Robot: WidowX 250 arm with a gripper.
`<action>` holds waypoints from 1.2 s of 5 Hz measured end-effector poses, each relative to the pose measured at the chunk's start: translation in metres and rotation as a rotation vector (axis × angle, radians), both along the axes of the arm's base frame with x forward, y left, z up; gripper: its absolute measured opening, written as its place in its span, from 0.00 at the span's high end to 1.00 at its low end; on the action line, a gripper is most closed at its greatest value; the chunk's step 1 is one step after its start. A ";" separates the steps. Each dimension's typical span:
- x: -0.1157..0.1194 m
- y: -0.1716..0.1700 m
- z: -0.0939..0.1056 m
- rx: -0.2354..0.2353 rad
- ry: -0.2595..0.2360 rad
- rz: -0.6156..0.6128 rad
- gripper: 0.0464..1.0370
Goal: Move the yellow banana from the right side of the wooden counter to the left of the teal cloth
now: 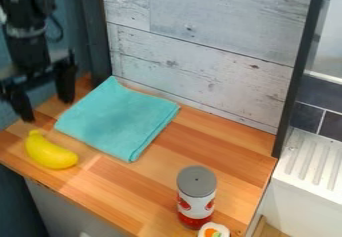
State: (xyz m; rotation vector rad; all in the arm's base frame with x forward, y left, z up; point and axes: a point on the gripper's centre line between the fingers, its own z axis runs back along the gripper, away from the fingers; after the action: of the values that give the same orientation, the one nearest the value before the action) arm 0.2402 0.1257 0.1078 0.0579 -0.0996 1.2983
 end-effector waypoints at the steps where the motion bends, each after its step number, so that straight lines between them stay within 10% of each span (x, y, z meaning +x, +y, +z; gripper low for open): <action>1: 0.011 -0.028 0.011 0.001 0.030 -0.255 0.04; 3: 0.009 -0.101 0.021 0.081 0.294 -0.766 0.04; 5: -0.003 -0.129 0.037 0.144 0.253 -1.275 0.04; 6: -0.007 -0.128 0.034 0.057 0.156 -1.417 0.04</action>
State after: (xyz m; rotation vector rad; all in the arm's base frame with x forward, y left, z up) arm 0.2330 -0.0024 0.1421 0.1086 -0.0224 -0.1258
